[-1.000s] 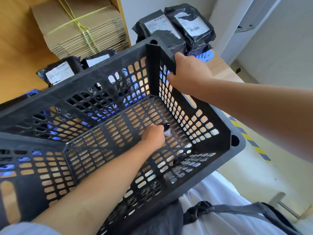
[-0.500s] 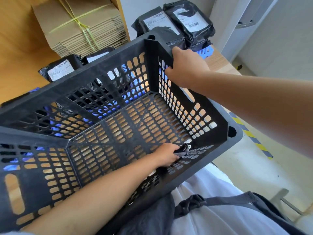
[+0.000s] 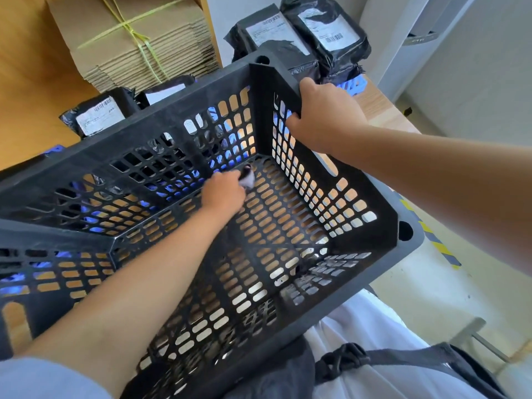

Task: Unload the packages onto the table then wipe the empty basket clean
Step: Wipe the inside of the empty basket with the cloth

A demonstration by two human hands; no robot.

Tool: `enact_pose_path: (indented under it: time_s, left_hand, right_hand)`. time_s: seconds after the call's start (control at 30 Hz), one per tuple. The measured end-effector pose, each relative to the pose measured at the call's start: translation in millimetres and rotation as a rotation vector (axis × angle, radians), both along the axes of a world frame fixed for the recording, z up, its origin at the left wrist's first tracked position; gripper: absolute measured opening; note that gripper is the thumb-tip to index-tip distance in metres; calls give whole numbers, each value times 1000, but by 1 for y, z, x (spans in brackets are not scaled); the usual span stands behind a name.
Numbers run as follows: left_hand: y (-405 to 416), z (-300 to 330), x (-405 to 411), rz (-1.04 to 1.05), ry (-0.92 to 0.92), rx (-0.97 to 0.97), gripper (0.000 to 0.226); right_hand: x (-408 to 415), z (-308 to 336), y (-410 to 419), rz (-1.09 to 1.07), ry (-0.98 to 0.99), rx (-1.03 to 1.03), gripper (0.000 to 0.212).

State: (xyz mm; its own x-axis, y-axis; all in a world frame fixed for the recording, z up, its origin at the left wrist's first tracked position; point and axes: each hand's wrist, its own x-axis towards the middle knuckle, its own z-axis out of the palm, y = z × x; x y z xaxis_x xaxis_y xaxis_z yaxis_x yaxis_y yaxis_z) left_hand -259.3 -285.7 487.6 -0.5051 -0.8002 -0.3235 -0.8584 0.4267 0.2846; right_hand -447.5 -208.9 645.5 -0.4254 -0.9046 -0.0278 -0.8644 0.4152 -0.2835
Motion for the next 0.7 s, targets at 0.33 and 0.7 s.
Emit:
enact_pose_path:
  time_s: [0.33,0.7]
  left_hand:
    - [-18,-23,9,32,-26,-17,26]
    - [81,-22,9,-211,-143,46,28]
  right_hand:
    - [0,1,0,-7,-6,-6,19]
    - [1,3,1,-6,4,-6,19]
